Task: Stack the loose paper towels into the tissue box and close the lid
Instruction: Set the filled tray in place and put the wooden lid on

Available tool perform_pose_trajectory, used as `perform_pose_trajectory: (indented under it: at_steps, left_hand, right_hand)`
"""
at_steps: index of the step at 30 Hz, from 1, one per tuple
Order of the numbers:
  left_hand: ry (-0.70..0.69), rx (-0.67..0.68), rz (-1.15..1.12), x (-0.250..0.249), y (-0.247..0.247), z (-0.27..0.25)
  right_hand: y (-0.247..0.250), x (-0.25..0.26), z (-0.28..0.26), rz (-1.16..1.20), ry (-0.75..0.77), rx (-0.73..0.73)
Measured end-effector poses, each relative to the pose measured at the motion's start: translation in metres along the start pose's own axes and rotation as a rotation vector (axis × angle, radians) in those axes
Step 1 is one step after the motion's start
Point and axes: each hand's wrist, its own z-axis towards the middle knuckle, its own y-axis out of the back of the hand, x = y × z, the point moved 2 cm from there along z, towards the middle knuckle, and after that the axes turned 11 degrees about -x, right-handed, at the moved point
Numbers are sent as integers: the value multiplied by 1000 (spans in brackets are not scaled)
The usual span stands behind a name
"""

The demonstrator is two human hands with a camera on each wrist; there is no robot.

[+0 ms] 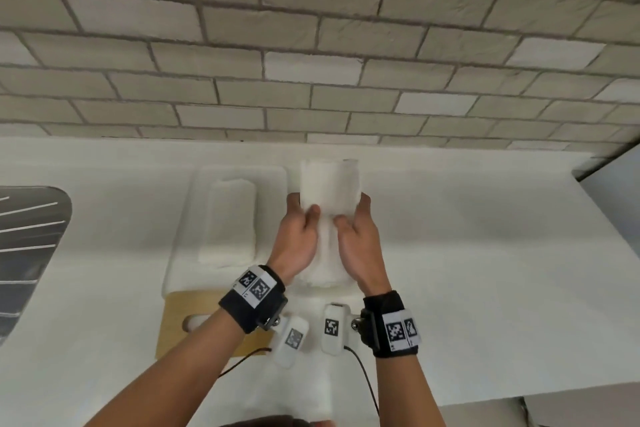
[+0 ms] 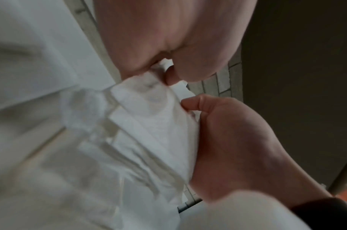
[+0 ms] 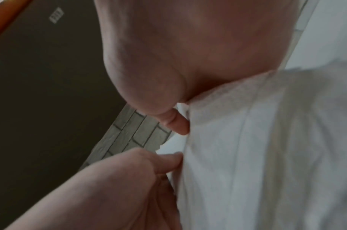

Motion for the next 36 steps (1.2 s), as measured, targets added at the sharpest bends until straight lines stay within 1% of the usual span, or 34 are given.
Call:
perform_pose_trajectory:
  at_steps: [2, 5, 7, 9, 11, 13, 15, 17, 18, 19, 20, 21, 23, 24, 25, 27, 29, 32, 34, 36]
  left_hand:
    - [26, 8, 104, 14, -19, 5]
    - [110, 47, 307, 43, -33, 13]
    - [111, 36, 353, 50, -35, 14]
    - [80, -1, 354, 50, -35, 14]
    - [28, -27, 385, 48, -34, 17]
    - [-9, -20, 423, 46, -34, 19]
    - [-69, -33, 514, 45, -28, 18]
    - [-249, -68, 639, 38, -19, 22]
    - [-352, -61, 649, 33, -18, 28]
    - [-422, -4, 639, 25, -19, 36]
    - [-464, 85, 635, 18, -23, 47]
    - [-481, 203, 658, 14, -30, 59]
    - [-480, 457, 790, 15, -47, 76]
    - [-470, 557, 890, 22, -56, 82]
    - [-463, 625, 985, 29, -63, 85]
    - [-459, 698, 1114, 37, -73, 91]
    - [-442, 772, 1156, 35, -80, 99]
    - [-443, 877, 1217, 32, -86, 114]
    - [-441, 896, 1225, 36, -87, 121]
    - [-449, 877, 1209, 40, -88, 119]
  right_hand:
    - [10, -18, 16, -127, -26, -10]
    - [16, -51, 27, -370, -79, 72]
    - [20, -67, 28, -408, -66, 60]
    - [22, -72, 29, -396, -53, 27]
    - [18, -73, 31, -390, -31, 10]
    - [16, -74, 30, -401, -21, 18]
    - [19, -70, 25, -435, 22, 16]
    - [26, -58, 19, -540, 171, -44]
    - [28, -50, 15, -572, 268, -84]
    - [27, -43, 11, -583, 356, -93]
    - [24, -38, 7, -612, 429, -61]
    - [18, -39, 3, -667, 468, 16]
    - [6, -49, -4, -799, 437, 225]
    - [4, -56, -5, -833, 404, 309]
    - [5, -61, -5, -838, 372, 366]
    - [8, -67, 1, -814, 324, 443]
    - [10, -72, 8, -815, 309, 494]
    - [5, -83, 14, -844, 317, 501]
    - [2, -88, 15, -868, 316, 490]
    - [0, -86, 18, -893, 304, 469]
